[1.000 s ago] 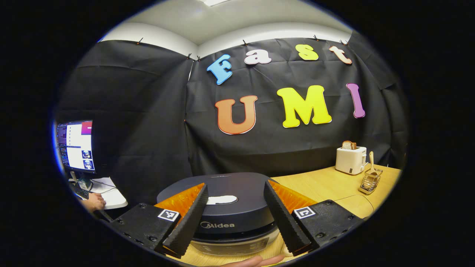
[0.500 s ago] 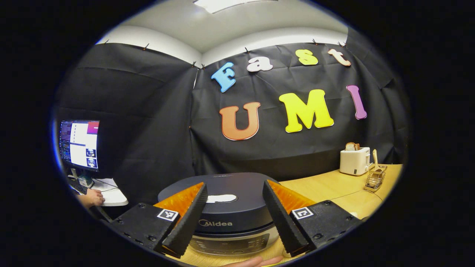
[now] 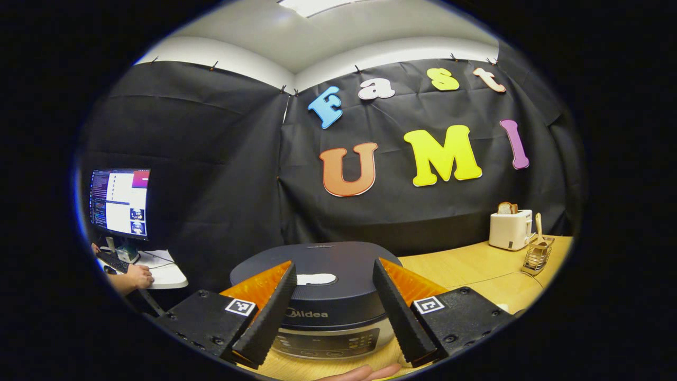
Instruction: Close the left gripper, press the button to open the rice cooker; take a wooden spoon from the chopstick holder with the right hand, scoop a spoonful of rice and pour it into the rice cooker, then put the wooden spoon back into the chopstick holder.
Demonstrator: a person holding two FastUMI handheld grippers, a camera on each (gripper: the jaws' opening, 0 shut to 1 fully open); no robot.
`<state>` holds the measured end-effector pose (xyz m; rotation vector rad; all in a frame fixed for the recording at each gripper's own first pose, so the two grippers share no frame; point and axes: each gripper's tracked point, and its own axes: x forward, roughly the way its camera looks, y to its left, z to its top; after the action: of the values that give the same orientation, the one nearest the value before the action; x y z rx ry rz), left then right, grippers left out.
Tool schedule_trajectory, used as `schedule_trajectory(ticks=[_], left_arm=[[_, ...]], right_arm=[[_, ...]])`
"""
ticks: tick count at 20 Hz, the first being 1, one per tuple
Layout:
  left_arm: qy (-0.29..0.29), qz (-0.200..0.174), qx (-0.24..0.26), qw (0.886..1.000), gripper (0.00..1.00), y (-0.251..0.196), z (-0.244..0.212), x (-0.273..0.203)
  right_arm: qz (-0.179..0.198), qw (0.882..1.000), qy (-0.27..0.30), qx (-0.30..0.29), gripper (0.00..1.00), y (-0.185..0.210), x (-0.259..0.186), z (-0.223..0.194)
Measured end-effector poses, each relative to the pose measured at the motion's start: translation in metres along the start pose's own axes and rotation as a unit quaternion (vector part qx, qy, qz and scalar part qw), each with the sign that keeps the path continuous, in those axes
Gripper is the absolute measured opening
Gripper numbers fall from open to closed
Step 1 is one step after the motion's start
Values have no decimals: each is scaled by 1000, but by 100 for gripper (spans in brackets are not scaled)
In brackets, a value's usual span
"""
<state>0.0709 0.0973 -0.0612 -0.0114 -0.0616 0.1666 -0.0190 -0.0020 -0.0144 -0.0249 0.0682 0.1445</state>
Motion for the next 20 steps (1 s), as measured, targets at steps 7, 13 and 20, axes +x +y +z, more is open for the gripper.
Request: schedule_trajectory(ticks=[7,13,20], left_arm=[[7,-36,27,999,91,-53,26,-55],[50,-78,2,996,91,-119,38,-94],[56,-106,7,993,92,-163,45,-111]], right_arm=[[-9,999,-28,42,97,-10,-9,16],[-36,998,-32,47,96,-33,-7,16],[-39,997,-29,54,96,-46,-7,18]])
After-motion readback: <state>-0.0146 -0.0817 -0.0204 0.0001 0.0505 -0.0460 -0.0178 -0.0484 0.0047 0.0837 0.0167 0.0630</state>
